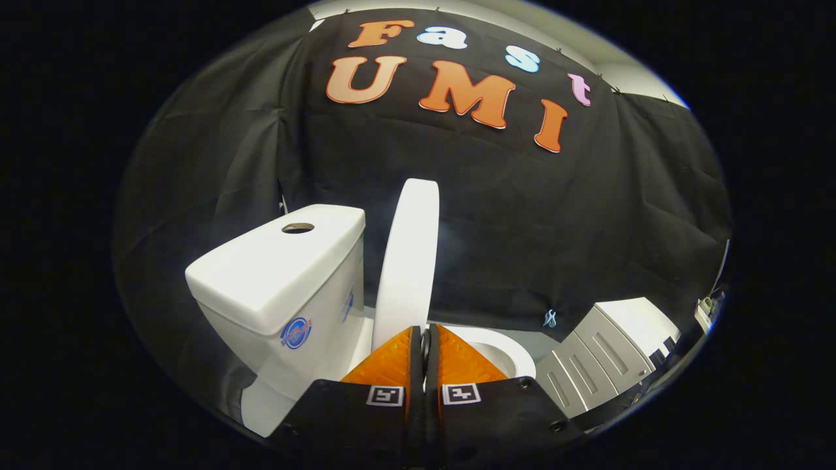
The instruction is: Open the toilet lid.
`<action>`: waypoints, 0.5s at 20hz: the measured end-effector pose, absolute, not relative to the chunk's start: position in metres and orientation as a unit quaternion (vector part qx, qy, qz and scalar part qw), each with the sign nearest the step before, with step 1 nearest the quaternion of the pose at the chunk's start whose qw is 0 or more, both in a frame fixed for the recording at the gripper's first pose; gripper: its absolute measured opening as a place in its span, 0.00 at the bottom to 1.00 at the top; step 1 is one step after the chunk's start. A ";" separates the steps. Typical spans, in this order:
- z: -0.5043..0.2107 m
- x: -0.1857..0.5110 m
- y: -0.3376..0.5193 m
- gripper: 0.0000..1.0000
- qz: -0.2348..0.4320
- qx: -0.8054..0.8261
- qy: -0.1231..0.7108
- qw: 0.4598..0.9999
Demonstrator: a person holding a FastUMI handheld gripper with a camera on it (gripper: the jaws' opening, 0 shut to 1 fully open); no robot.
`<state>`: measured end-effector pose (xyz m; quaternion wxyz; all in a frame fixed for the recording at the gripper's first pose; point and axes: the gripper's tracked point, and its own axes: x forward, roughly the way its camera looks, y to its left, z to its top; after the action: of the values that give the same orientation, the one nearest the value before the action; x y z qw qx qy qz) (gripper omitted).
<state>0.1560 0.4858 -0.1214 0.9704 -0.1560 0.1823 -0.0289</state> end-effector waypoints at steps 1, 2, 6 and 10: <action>-0.122 0.156 0.493 0.08 -0.023 -0.162 0.179 0.970; -0.123 0.155 0.499 0.08 -0.018 -0.165 0.177 0.970; -0.127 0.153 0.524 0.08 0.005 -0.169 0.177 0.970; -0.133 0.149 0.544 0.08 0.024 -0.185 0.173 0.967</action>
<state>0.1489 0.5443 -0.1330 0.9672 -0.1846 0.1730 0.0241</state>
